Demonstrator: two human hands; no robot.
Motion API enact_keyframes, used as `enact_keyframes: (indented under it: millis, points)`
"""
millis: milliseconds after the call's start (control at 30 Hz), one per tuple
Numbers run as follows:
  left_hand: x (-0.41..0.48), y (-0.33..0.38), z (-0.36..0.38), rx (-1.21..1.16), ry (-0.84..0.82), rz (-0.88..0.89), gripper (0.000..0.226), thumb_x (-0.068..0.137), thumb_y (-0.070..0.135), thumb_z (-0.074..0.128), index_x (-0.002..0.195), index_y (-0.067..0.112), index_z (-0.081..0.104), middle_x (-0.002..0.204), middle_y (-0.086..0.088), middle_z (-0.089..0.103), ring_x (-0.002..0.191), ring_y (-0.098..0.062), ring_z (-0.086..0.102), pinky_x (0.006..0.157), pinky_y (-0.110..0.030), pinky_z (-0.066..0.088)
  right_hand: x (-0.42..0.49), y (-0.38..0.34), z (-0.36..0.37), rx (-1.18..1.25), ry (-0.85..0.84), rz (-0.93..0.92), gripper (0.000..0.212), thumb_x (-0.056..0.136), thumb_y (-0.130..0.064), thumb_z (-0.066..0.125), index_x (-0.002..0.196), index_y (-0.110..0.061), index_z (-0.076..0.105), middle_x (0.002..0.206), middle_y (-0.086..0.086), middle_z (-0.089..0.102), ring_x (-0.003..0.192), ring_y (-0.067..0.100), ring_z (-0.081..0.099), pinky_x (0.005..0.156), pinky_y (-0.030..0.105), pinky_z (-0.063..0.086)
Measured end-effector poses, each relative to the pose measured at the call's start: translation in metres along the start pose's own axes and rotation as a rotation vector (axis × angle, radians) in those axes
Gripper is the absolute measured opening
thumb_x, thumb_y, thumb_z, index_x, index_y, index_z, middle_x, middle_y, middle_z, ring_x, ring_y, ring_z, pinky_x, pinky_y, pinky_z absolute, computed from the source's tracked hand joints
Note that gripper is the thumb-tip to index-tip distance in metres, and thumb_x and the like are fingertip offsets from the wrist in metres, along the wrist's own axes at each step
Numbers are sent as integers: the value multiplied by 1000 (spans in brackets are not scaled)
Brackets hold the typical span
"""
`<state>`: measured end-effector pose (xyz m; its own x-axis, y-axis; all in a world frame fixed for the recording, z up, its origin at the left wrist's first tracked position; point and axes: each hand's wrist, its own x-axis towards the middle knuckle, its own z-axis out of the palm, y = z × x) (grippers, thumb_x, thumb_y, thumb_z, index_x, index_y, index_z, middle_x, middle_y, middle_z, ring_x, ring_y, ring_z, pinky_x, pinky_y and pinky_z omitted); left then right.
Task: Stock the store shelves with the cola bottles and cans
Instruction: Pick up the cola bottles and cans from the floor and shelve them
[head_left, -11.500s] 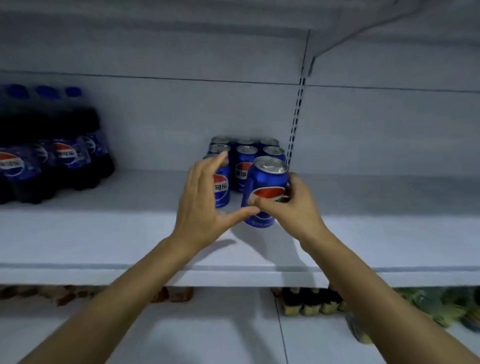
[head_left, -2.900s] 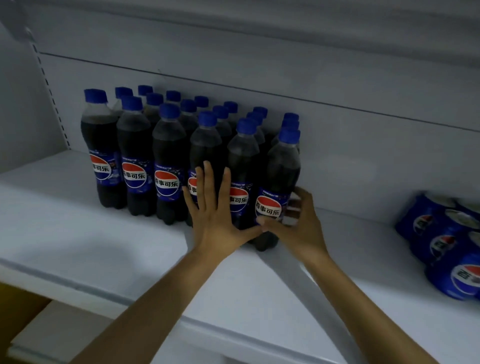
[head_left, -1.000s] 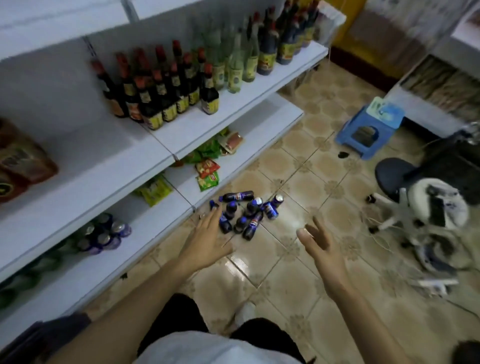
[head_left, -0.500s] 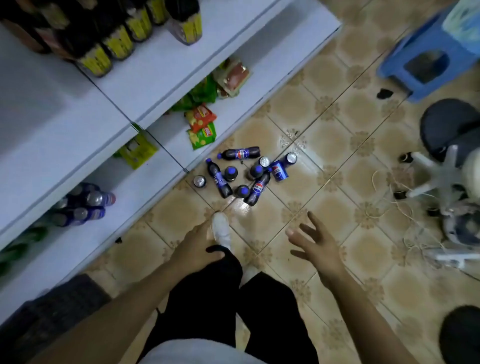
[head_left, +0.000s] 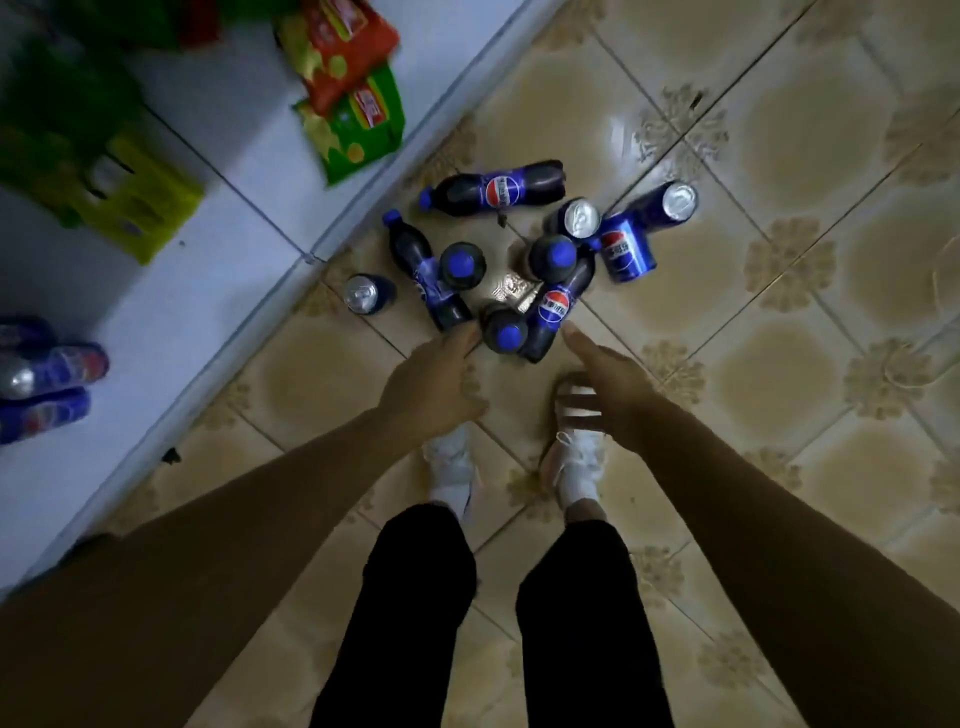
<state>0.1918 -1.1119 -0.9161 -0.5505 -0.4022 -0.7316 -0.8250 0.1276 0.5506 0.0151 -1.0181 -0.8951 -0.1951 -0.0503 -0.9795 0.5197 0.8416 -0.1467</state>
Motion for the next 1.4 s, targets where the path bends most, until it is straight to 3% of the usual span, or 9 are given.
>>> enact_keyframes:
  millis: [267,433,533,633,800,1000,1167,1300,1400]
  points:
    - [130,-55,72,-30,62,126,99,61,24,87,145,14,34,143,-8,45,130,-25,44,104,-40,39,151,4,53,338,-183,278,52,90,-51,55,126,-14,54,127,12,57,110,33,57,61,42,48]
    - [148,-66,79,39,126,209,79,61,28,83,132,21,49,124,1,61,110,-20,59,90,-37,49,183,0,69,407,-177,324,34,89,-44,62,102,-13,59,94,9,68,81,24,64,74,37,54]
    - [127,-56,65,-3,163,184,76,60,36,84,128,24,53,118,6,64,103,-10,60,85,-24,47,169,-2,71,431,-212,337,30,89,-39,63,97,-10,60,79,9,66,68,22,64,63,31,54]
    - [79,-29,42,-10,183,256,75,61,31,85,128,18,56,119,5,65,105,-12,62,86,-18,46,130,-4,62,469,-254,364,33,87,-38,66,104,-10,61,80,12,67,68,25,65,58,31,55]
    - [-35,47,-8,22,225,378,78,60,25,88,130,9,56,128,-6,61,112,-24,61,90,-40,53,16,-26,44,503,-271,275,30,93,-33,59,80,-6,57,57,12,64,45,24,63,40,27,51]
    - [-160,139,-87,-7,300,404,89,62,52,78,140,41,35,139,22,44,122,-1,47,97,-24,46,-166,-69,18,527,-328,237,27,95,-31,53,86,-6,58,72,12,60,65,26,57,67,37,48]
    - [-257,211,-140,-177,533,397,92,55,77,69,135,57,29,135,40,39,125,10,42,101,-9,35,-323,-104,10,506,-399,35,35,101,-31,37,89,-7,58,66,10,67,69,25,57,49,27,52]
    - [-335,259,-174,-206,824,458,73,65,78,61,124,36,50,121,31,49,110,9,49,94,-3,34,-423,-122,15,227,-430,-228,29,100,-25,41,79,-11,54,44,-2,62,41,11,60,41,19,48]
    - [-394,275,-201,-213,964,485,73,61,65,75,122,33,53,118,28,55,109,10,53,93,-8,39,-481,-123,30,214,-566,-180,36,99,-38,42,88,-8,61,64,7,69,56,21,67,47,27,53]
